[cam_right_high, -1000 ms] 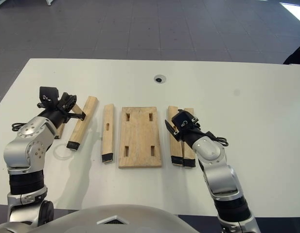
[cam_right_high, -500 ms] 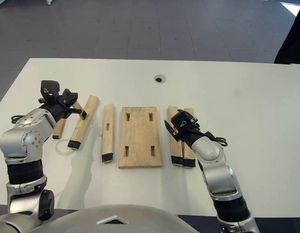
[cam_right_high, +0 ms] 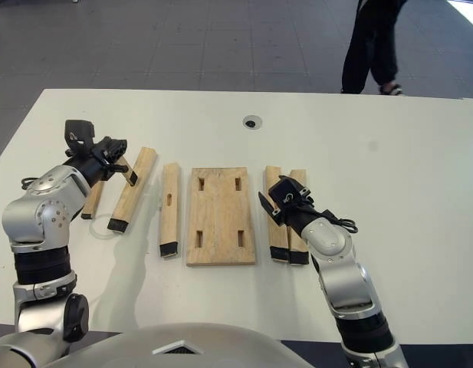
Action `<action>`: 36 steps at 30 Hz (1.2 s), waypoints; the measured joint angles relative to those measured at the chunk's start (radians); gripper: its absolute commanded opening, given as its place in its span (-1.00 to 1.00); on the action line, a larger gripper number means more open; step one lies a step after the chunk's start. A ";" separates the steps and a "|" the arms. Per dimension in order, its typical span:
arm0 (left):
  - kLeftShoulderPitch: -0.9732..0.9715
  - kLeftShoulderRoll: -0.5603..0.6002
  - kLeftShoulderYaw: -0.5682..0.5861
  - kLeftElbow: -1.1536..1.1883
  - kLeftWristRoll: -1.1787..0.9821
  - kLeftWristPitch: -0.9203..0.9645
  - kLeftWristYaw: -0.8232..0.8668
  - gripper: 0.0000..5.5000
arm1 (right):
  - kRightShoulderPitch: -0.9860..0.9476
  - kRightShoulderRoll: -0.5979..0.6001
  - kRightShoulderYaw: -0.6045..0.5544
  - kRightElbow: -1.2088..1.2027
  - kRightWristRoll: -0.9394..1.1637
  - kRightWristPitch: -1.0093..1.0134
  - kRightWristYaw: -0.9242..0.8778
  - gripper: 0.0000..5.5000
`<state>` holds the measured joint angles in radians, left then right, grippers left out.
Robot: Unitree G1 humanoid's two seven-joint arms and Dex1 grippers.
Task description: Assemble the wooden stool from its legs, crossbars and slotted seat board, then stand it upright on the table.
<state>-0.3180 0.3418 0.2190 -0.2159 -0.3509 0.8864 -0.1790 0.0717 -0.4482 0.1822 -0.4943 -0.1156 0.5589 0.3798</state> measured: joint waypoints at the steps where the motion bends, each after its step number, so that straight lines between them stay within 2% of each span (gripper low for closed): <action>1: 0.000 0.002 0.013 -0.021 -0.003 0.007 0.000 -0.21 | 0.000 0.000 0.000 0.000 0.000 0.000 0.000 0.10; 4: -0.011 0.017 0.054 -0.069 -0.029 0.053 0.002 -0.21 | 0.000 0.000 -0.001 0.000 0.000 0.000 0.001 0.10; 10: -0.250 0.027 0.138 -0.059 -0.107 0.134 0.035 -0.21 | 0.005 0.003 0.000 -0.002 -0.002 0.000 -0.006 0.10; 11: -0.274 0.019 0.138 -0.029 -0.109 0.132 0.037 -0.28 | 0.006 0.004 0.000 -0.003 -0.002 0.000 -0.007 0.10; 19: -0.280 -0.018 0.090 0.171 -0.067 0.007 0.035 -0.32 | 0.005 0.007 0.000 -0.003 -0.002 0.000 -0.009 0.10; 24: -0.279 -0.018 0.070 0.189 -0.057 -0.032 0.032 -0.32 | 0.002 0.007 0.000 -0.002 -0.002 0.000 -0.008 0.10; 31: -0.364 -0.017 0.125 0.140 -0.083 -0.189 0.028 -0.32 | 0.001 0.006 0.000 -0.001 -0.002 0.000 -0.008 0.10; 36: -0.248 -0.022 0.079 0.230 -0.056 -0.195 0.009 -0.32 | 0.000 0.007 0.001 0.000 -0.003 0.000 -0.006 0.10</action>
<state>-0.5662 0.3196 0.2977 0.0138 -0.4065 0.6916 -0.1695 0.0716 -0.4416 0.1836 -0.4939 -0.1182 0.5591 0.3736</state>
